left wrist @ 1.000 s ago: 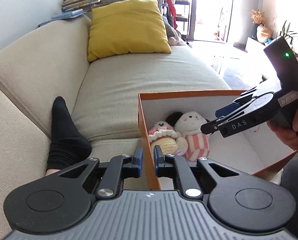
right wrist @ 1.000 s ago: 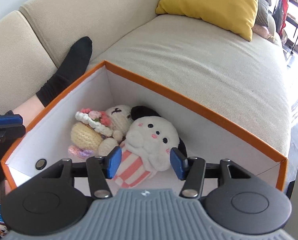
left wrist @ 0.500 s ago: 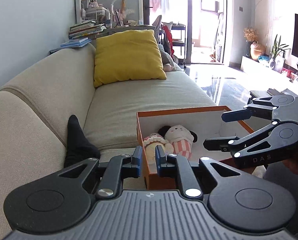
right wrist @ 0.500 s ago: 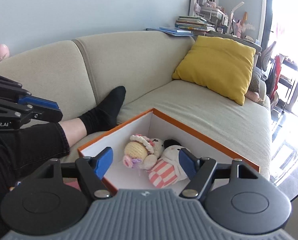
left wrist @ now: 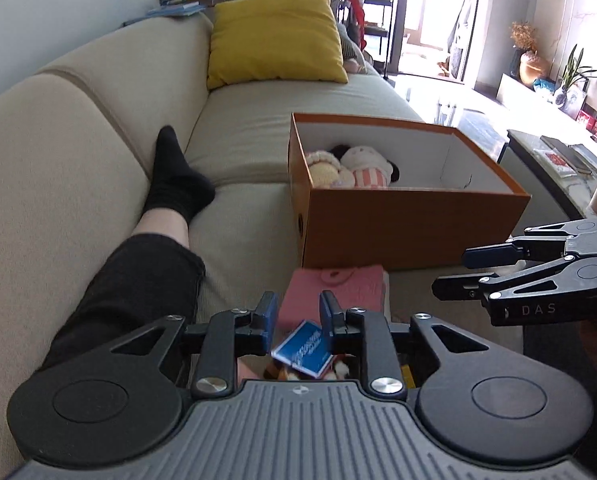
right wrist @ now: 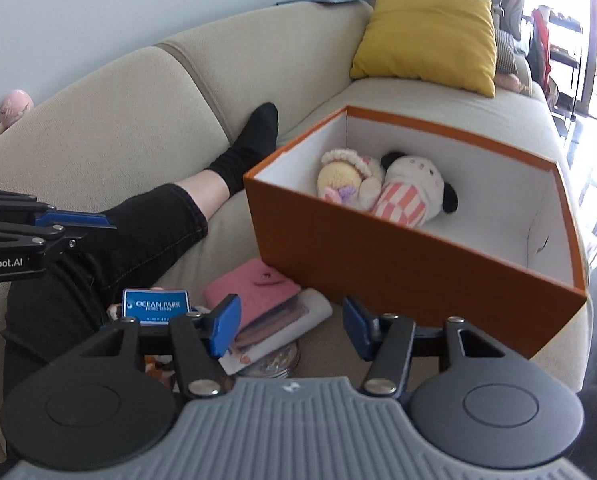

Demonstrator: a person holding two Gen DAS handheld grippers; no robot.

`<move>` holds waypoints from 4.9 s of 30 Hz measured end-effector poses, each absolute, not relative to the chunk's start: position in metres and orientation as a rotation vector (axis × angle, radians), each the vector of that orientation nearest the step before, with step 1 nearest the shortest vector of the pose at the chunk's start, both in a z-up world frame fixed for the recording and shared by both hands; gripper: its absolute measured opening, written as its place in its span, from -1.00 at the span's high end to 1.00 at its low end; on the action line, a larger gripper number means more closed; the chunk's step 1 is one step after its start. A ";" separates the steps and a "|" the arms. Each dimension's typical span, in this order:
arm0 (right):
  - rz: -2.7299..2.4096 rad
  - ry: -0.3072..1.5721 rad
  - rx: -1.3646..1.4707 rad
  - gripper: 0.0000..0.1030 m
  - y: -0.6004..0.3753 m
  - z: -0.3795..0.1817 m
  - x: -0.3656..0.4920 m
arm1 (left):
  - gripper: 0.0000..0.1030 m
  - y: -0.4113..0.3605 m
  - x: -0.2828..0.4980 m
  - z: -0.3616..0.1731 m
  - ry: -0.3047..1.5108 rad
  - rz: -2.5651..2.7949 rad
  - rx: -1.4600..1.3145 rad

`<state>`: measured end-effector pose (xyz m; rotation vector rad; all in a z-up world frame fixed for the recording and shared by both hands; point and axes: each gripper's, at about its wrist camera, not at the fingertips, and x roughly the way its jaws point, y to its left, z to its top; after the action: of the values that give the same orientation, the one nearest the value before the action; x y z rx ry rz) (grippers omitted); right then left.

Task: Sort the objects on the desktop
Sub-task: 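Move the left gripper to the brown plush bear and grasp it, then grasp the pink wallet edge with the right gripper while the left gripper holds the bear, then lift the pink wallet with the right gripper while the left gripper lifts the bear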

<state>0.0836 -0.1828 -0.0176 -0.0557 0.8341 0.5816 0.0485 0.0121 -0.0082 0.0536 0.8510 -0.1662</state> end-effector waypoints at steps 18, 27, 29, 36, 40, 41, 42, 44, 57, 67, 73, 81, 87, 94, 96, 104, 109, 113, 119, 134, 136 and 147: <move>0.605 0.973 -0.031 -0.07 -0.164 -0.061 0.075 | -0.29 0.010 0.033 -0.069 1.012 -0.152 0.006; 0.618 0.994 -0.021 -0.07 -0.160 -0.068 0.081 | -0.23 0.015 0.035 -0.087 1.056 -0.154 -0.060; 0.617 0.992 -0.022 -0.07 -0.161 -0.068 0.082 | -0.20 0.015 0.035 -0.083 1.041 -0.160 -0.076; 0.615 0.997 -0.023 -0.07 -0.158 -0.069 0.085 | -0.22 0.014 0.037 -0.072 0.984 -0.156 -0.106; 0.616 0.991 -0.019 -0.07 -0.159 -0.068 0.084 | -0.09 0.015 0.041 -0.071 0.968 -0.153 -0.126; 0.616 0.986 -0.012 -0.07 -0.160 -0.067 0.085 | -0.07 0.016 0.041 -0.070 0.965 -0.153 -0.128; 0.616 0.984 -0.001 -0.07 -0.161 -0.066 0.086 | -0.04 0.016 0.041 -0.070 0.961 -0.151 -0.133; 0.611 0.984 0.019 -0.07 -0.162 -0.064 0.089 | 0.00 0.019 0.041 -0.066 0.953 -0.148 -0.143; 0.601 1.004 0.107 -0.08 -0.143 -0.063 0.137 | 0.04 0.039 0.068 -0.053 0.942 -0.082 -0.214; 0.629 1.056 0.029 -0.14 -0.113 -0.077 0.152 | 0.04 0.050 0.079 -0.063 0.957 -0.047 -0.250; 0.650 1.066 0.064 0.42 -0.109 -0.074 0.149 | 0.04 0.053 0.078 -0.063 0.961 -0.049 -0.261; 0.667 0.970 0.112 0.87 -0.115 -0.045 0.137 | 0.05 0.055 0.072 -0.045 0.945 -0.052 -0.250; 0.706 0.912 0.081 0.90 -0.120 -0.018 0.125 | 0.05 0.056 0.062 -0.028 0.913 -0.022 -0.217; 0.783 0.901 0.011 0.91 -0.109 -0.007 0.108 | 0.05 0.044 0.057 -0.027 0.936 -0.057 -0.172; 0.788 0.915 0.024 0.90 -0.106 -0.010 0.111 | 0.05 0.042 0.058 -0.033 0.953 -0.059 -0.167; 0.812 0.927 0.070 0.89 -0.072 -0.020 0.137 | 0.04 0.058 0.077 -0.044 0.943 -0.010 -0.237; 0.817 0.933 0.102 0.90 -0.052 -0.025 0.157 | 0.04 0.063 0.091 -0.049 0.929 0.011 -0.267; 0.825 0.929 0.122 0.80 -0.048 -0.029 0.164 | 0.03 0.063 0.096 -0.055 0.933 0.016 -0.265; 0.828 0.911 0.149 0.71 -0.047 -0.030 0.169 | 0.03 0.066 0.101 -0.059 0.931 0.018 -0.280; 0.778 0.818 0.192 0.10 -0.065 -0.022 0.157 | 0.03 0.065 0.099 -0.060 0.919 0.010 -0.280; 0.732 0.781 0.180 0.10 -0.068 -0.020 0.152 | 0.03 0.065 0.099 -0.060 0.919 0.010 -0.283; 0.677 0.876 0.175 -0.19 -0.070 -0.036 0.143 | 0.02 0.065 0.097 -0.061 0.912 -0.001 -0.268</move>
<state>0.1435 -0.0699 -0.0362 0.1748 0.8759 0.6770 0.0966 0.0650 -0.0607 -0.2680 0.9117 -0.0009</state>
